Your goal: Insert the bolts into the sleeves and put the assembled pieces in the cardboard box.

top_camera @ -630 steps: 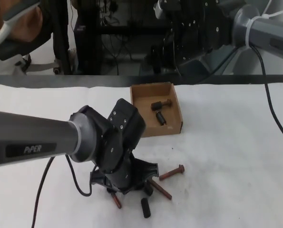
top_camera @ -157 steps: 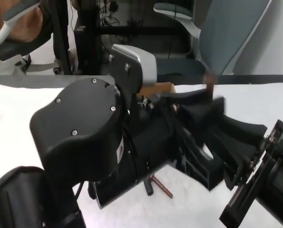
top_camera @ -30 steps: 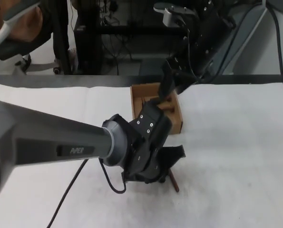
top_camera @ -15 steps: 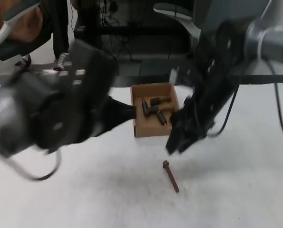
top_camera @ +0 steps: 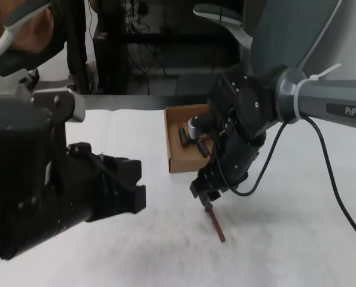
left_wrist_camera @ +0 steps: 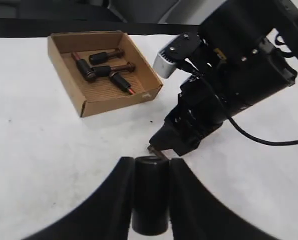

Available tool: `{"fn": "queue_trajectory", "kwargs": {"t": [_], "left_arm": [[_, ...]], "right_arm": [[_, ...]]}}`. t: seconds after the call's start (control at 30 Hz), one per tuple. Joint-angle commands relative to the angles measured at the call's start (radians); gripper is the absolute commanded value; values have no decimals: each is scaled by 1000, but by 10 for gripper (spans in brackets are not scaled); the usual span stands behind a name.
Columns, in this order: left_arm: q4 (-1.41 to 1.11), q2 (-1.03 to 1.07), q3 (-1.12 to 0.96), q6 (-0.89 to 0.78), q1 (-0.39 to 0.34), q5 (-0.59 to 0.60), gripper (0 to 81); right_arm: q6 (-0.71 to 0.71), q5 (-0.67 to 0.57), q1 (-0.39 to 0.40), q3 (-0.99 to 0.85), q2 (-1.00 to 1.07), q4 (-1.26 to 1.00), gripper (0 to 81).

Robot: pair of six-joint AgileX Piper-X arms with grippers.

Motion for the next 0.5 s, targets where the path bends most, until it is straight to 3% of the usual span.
{"fn": "queue_trajectory", "kwargs": {"t": [0.0,0.23,0.3,0.4,0.47], "left_arm": [[-101,-12,34,7,2,50,18],[-330,-12,80,7,2,51,18],[-353,-12,80,7,2,51,18],[-361,-12,80,7,2,51,18],[-368,-12,93,42,2,61,18]], "right_arm": [[2,16,3,1,10,-12,559],[9,17,13,1,86,35,535],[18,31,13,1,103,35,414],[9,53,13,1,101,24,22],[11,37,13,1,77,-1,0]]}}
